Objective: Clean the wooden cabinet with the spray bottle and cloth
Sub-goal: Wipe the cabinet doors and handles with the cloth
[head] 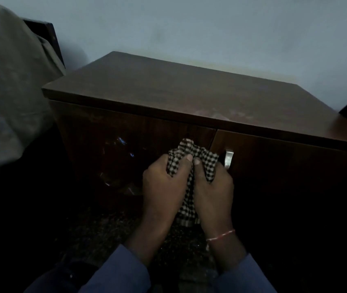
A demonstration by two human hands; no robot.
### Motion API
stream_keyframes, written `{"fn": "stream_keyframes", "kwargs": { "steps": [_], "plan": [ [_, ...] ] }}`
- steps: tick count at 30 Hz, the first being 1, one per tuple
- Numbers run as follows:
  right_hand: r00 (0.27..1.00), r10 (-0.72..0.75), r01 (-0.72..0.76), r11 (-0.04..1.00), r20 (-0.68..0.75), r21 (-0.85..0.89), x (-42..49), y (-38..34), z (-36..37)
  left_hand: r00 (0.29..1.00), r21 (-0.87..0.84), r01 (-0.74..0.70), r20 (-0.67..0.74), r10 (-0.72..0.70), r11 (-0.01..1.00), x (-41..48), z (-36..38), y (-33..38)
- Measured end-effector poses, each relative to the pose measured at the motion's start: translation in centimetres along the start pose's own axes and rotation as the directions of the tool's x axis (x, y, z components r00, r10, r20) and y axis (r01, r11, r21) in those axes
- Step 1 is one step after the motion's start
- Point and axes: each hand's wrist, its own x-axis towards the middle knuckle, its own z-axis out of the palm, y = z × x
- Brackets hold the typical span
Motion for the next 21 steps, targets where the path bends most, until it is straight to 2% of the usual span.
{"fn": "stream_keyframes", "kwargs": {
  "steps": [5,7,11,17,21],
  "plan": [
    [0.999,-0.023,0.024,1.000,-0.044,0.016,1.8,-1.7,1.3,0.992,-0.042,-0.015,-0.123,0.010,0.999,2.2,0.4,-0.5],
    [1.000,0.001,0.001,0.999,-0.027,0.046,0.9,-0.9,1.2,0.996,-0.049,-0.012,-0.085,0.008,0.999,1.0,0.3,-0.9],
    [0.996,0.071,-0.077,0.988,0.047,0.132,-1.4,0.7,0.8,0.997,-0.150,0.080,-0.008,-0.082,0.985,-1.2,-0.2,-1.3],
    [0.999,0.036,-0.030,0.980,-0.028,0.195,1.8,-2.2,0.9,0.977,-0.138,-0.196,-0.114,0.181,0.971,0.6,-0.1,1.9],
    [0.999,0.040,-0.041,0.990,0.005,0.132,0.3,-1.1,0.9,0.993,-0.126,-0.062,-0.105,0.049,0.990,0.6,-0.4,0.1]
  ]
}}
